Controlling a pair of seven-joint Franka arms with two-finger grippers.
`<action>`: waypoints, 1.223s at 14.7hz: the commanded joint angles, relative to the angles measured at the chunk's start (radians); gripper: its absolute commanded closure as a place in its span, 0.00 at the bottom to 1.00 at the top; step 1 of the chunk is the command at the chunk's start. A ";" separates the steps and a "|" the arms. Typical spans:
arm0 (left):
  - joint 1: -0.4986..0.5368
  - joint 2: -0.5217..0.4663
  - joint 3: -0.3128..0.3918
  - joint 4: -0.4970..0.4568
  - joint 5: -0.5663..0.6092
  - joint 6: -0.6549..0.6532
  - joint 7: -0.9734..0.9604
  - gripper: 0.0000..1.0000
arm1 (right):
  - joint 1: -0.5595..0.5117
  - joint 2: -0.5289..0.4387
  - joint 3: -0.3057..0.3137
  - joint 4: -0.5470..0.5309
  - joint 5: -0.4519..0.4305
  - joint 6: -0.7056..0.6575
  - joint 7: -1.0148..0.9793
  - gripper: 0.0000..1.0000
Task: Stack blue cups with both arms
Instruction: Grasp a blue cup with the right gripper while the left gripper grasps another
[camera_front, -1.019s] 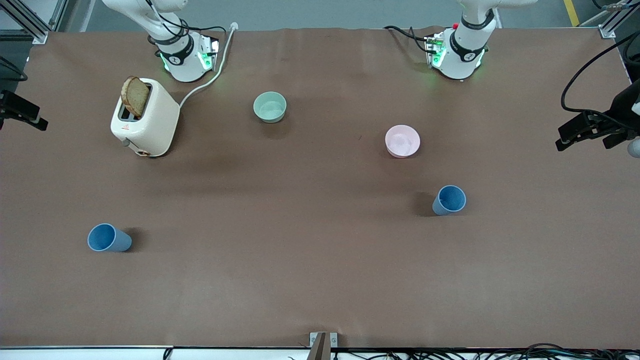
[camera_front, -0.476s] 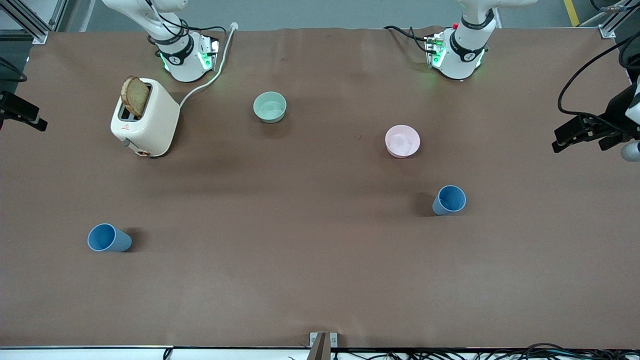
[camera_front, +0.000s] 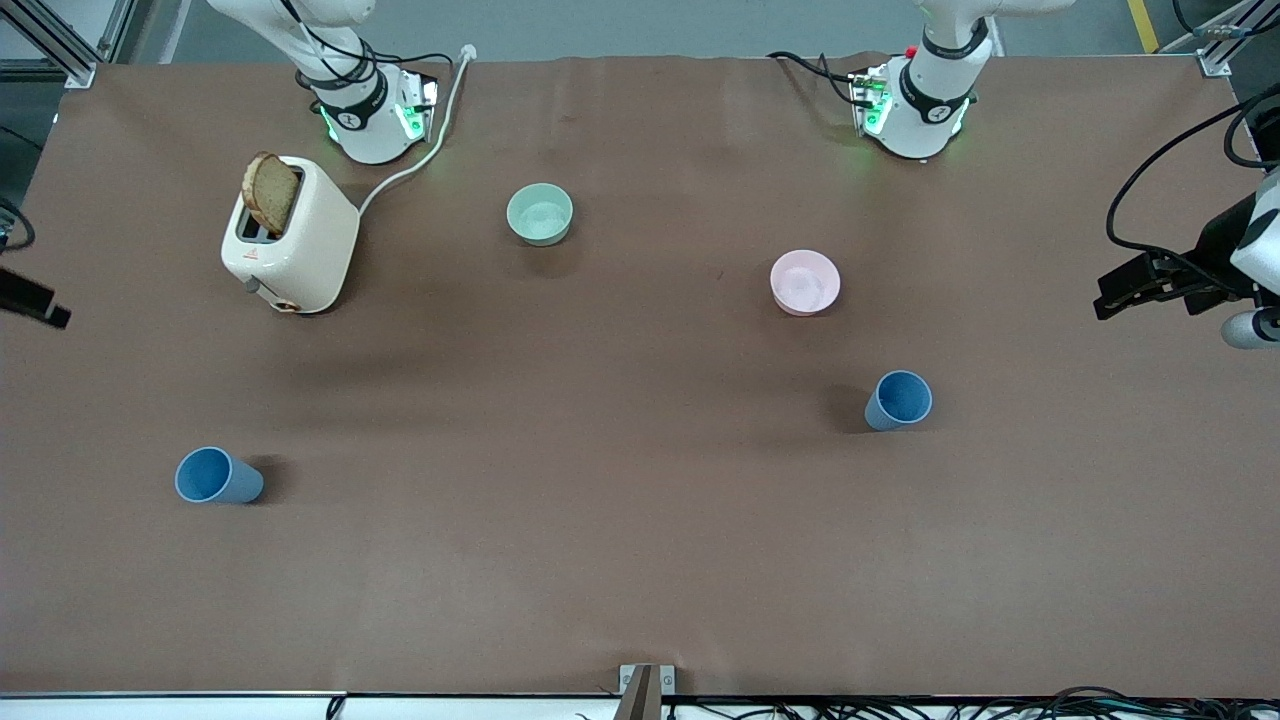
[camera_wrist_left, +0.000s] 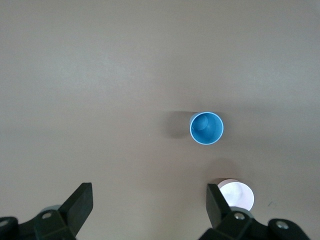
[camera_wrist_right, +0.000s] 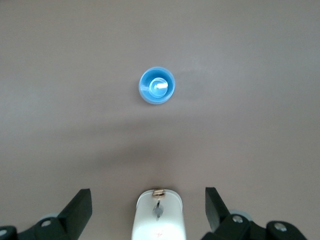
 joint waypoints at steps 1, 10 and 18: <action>0.000 0.043 0.001 -0.003 -0.006 -0.004 0.023 0.00 | -0.057 0.160 0.010 0.070 0.048 0.087 -0.068 0.00; -0.014 0.230 -0.061 -0.141 -0.004 0.189 0.018 0.00 | -0.070 0.383 0.016 -0.031 0.155 0.429 -0.165 0.04; -0.026 0.392 -0.090 -0.219 -0.004 0.393 0.012 0.00 | -0.064 0.451 0.016 -0.120 0.193 0.586 -0.163 0.18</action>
